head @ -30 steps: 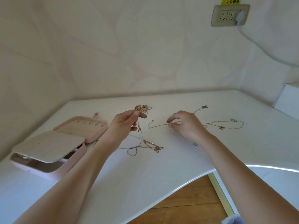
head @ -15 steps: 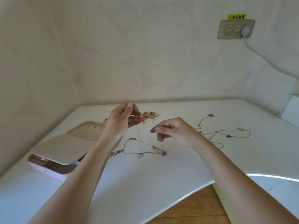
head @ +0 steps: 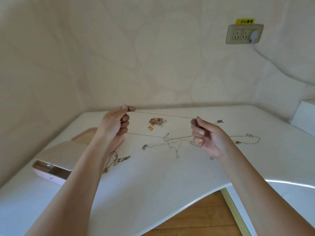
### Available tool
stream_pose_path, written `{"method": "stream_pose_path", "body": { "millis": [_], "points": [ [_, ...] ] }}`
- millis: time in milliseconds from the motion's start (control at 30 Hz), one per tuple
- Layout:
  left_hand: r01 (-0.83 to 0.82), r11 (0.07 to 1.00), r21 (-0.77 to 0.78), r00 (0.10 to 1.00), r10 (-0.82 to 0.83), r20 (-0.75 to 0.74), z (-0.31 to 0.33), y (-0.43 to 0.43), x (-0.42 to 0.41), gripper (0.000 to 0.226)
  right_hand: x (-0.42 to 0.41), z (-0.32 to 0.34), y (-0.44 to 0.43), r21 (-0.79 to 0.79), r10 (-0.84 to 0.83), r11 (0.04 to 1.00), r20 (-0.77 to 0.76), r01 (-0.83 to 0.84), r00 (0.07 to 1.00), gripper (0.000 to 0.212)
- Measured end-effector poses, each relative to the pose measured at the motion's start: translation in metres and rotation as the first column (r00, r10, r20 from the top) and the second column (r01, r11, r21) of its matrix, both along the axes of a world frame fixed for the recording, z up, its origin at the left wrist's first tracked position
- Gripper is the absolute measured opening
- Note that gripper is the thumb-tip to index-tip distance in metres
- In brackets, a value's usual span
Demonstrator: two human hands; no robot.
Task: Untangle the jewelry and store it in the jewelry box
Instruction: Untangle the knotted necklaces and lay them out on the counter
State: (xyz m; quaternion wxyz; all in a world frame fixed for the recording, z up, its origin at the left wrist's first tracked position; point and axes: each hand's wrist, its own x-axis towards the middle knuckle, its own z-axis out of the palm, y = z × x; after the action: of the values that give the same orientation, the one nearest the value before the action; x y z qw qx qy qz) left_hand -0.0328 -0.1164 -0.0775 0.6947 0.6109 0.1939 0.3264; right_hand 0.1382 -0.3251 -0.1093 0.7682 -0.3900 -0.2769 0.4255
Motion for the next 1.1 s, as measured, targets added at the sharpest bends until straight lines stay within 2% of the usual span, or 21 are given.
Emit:
{"method": "stream_pose_path", "body": {
  "millis": [33, 100, 167, 200, 267, 333, 367, 567, 733, 800, 833, 867, 933, 967, 1000, 1100],
  "points": [
    [0.026, 0.999, -0.038, 0.999, -0.027, -0.021, 0.0, 0.0, 0.0, 0.025, -0.001, -0.001, -0.001, 0.02, 0.041, 0.999, -0.018, -0.04, 0.999, 0.018],
    [0.089, 0.988, -0.127, 0.99, -0.102, -0.1, 0.0, 0.002, -0.002, 0.022, -0.001, -0.005, -0.003, 0.049, 0.104, 0.994, -0.065, -0.101, 0.992, 0.037],
    [0.138, 0.97, -0.202, 0.97, -0.173, -0.168, -0.003, 0.004, -0.003, 0.02, -0.002, -0.006, -0.007, 0.027, 0.119, 0.993, -0.108, -0.117, 0.987, 0.047],
    [0.151, 0.96, -0.235, 0.962, -0.197, -0.187, -0.004, 0.005, -0.002, 0.02, -0.002, -0.006, -0.009, 0.0, 0.106, 0.994, -0.129, -0.107, 0.986, 0.045],
    [0.16, 0.946, -0.284, 0.951, -0.224, -0.211, -0.011, 0.005, 0.001, 0.021, -0.003, -0.008, -0.013, -0.094, 0.027, 0.995, -0.153, -0.042, 0.988, 0.028],
    [0.146, 0.938, -0.314, 0.946, -0.225, -0.233, -0.021, 0.003, 0.009, 0.021, -0.002, -0.012, -0.016, -0.209, -0.072, 0.977, -0.094, 0.051, 0.993, 0.007],
    [0.127, 0.94, -0.318, 0.946, -0.211, -0.246, -0.026, 0.001, 0.013, 0.022, -0.001, -0.016, -0.016, -0.259, -0.113, 0.961, -0.045, 0.097, 0.993, 0.006],
    [-0.048, 0.992, -0.12, 0.912, -0.005, -0.411, -0.049, 0.002, 0.047, 0.026, 0.003, -0.028, 0.002, -0.457, -0.213, 0.822, 0.307, 0.34, 0.928, 0.016],
    [-0.158, 0.971, 0.182, 0.871, 0.224, -0.437, -0.065, 0.006, 0.062, 0.021, 0.018, -0.025, 0.03, -0.494, -0.237, 0.698, 0.524, 0.518, 0.818, 0.014],
    [-0.144, 0.93, 0.337, 0.844, 0.293, -0.449, -0.067, 0.008, 0.062, 0.029, 0.027, -0.025, 0.037, -0.494, -0.222, 0.639, 0.616, 0.59, 0.756, 0.015],
    [-0.109, 0.882, 0.459, 0.814, 0.344, -0.468, -0.067, 0.009, 0.06, 0.035, 0.031, -0.026, 0.04, -0.48, -0.204, 0.603, 0.679, 0.637, 0.705, 0.016],
    [-0.061, 0.813, 0.58, 0.785, 0.397, -0.475, -0.066, 0.009, 0.059, 0.039, 0.034, -0.027, 0.042, -0.453, -0.147, 0.55, 0.775, 0.702, 0.615, 0.016],
    [0.045, 0.673, 0.739, 0.774, 0.444, -0.451, -0.065, 0.008, 0.056, 0.041, 0.03, -0.027, 0.044, -0.321, 0.049, 0.436, 0.941, 0.84, 0.335, 0.019],
    [0.102, 0.628, 0.772, 0.785, 0.426, -0.45, -0.065, 0.007, 0.056, 0.04, 0.022, -0.026, 0.045, -0.239, 0.103, 0.44, 0.971, 0.866, 0.216, 0.02],
    [0.16, 0.594, 0.788, 0.797, 0.394, -0.458, -0.066, 0.006, 0.057, 0.039, 0.009, -0.026, 0.047, -0.179, 0.108, 0.498, 0.984, 0.849, 0.144, 0.02],
    [0.358, 0.514, 0.779, 0.784, 0.288, -0.55, -0.074, 0.003, 0.059, 0.041, -0.041, -0.036, 0.058, -0.18, 0.197, 0.729, 0.979, 0.661, 0.049, 0.023]
  ]
}}
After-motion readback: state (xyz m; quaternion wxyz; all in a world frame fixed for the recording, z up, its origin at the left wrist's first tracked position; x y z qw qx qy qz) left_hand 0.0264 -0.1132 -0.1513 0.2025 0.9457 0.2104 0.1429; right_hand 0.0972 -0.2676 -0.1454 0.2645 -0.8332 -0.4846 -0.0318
